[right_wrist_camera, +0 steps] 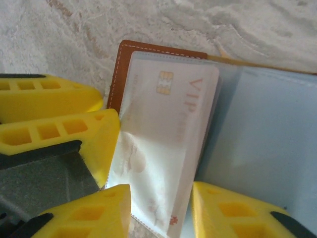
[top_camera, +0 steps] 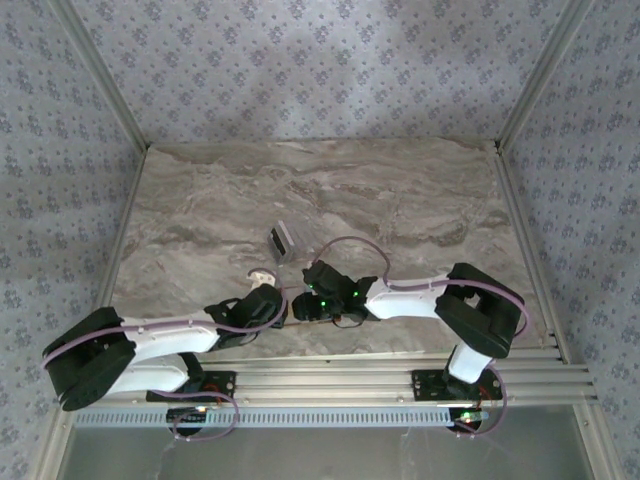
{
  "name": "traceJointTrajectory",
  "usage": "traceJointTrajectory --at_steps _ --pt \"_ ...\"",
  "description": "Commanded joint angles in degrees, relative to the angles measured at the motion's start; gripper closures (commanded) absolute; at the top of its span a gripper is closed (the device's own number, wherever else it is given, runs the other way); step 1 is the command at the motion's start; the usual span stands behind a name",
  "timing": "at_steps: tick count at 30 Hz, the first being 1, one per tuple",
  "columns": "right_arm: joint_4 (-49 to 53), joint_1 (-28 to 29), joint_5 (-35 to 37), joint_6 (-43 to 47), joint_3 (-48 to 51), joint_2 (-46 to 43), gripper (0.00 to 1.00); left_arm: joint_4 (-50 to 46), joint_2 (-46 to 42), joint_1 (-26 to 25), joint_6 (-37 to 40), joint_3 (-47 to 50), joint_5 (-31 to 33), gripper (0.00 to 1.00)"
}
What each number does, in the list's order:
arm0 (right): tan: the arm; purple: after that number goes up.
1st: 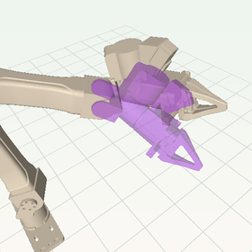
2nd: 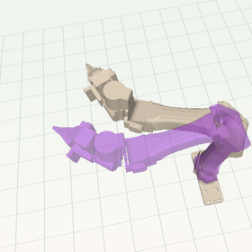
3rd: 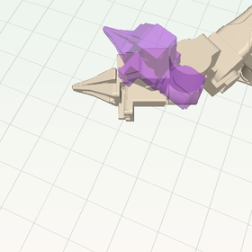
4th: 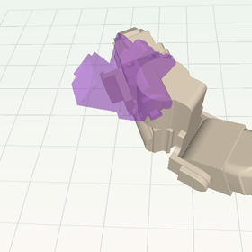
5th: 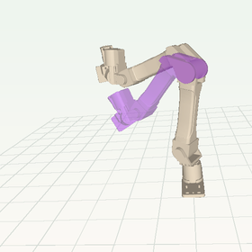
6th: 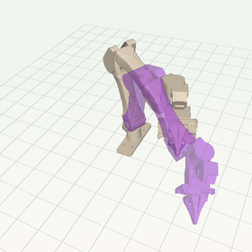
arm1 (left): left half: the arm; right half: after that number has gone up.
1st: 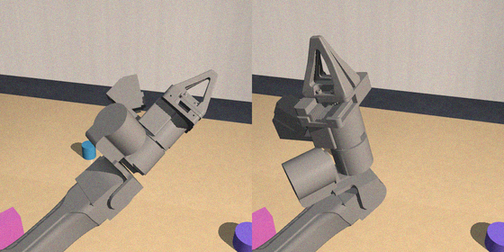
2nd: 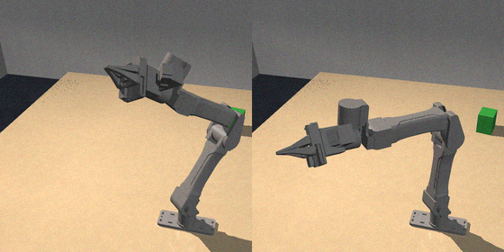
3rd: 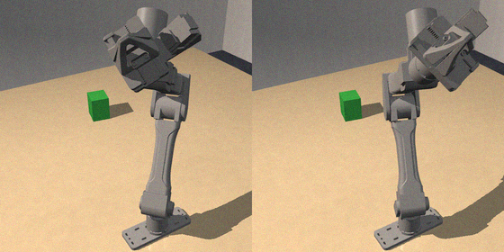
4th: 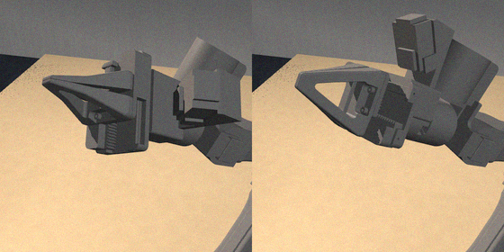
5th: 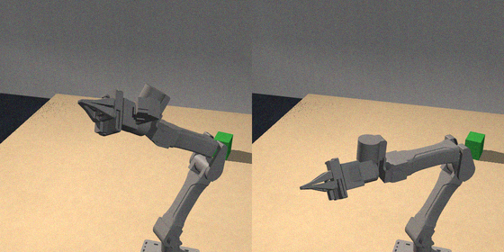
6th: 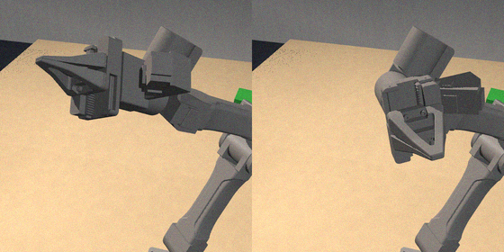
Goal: Put the credit cards into the card holder
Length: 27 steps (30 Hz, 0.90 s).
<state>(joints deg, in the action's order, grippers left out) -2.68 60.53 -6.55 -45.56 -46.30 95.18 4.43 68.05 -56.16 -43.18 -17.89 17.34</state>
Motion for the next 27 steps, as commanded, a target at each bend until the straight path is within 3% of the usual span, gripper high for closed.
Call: traceJointTrajectory --at_steps 1,8,10,16,27 --pt "6.48 0.36 2.21 2.27 -0.83 -2.64 0.54 -2.30 -1.51 -0.62 -0.79 0.62 -1.15 0.69" --pt "12.05 0.18 4.04 5.47 -1.11 -7.84 0.43 -3.28 -2.56 -0.35 -0.84 0.23 -1.67 0.69" --pt "14.58 -0.16 5.79 7.10 -1.82 -9.36 0.46 -3.54 -2.82 -0.26 -0.81 0.14 -1.79 0.68" --pt "23.18 -0.99 13.76 9.01 -6.78 -9.58 0.67 -3.90 -3.79 -0.26 -0.79 0.14 -2.40 0.68" --pt "27.70 -3.03 16.04 15.14 -14.96 0.15 0.65 -4.16 -4.38 -0.26 -0.77 0.14 -2.76 0.68"
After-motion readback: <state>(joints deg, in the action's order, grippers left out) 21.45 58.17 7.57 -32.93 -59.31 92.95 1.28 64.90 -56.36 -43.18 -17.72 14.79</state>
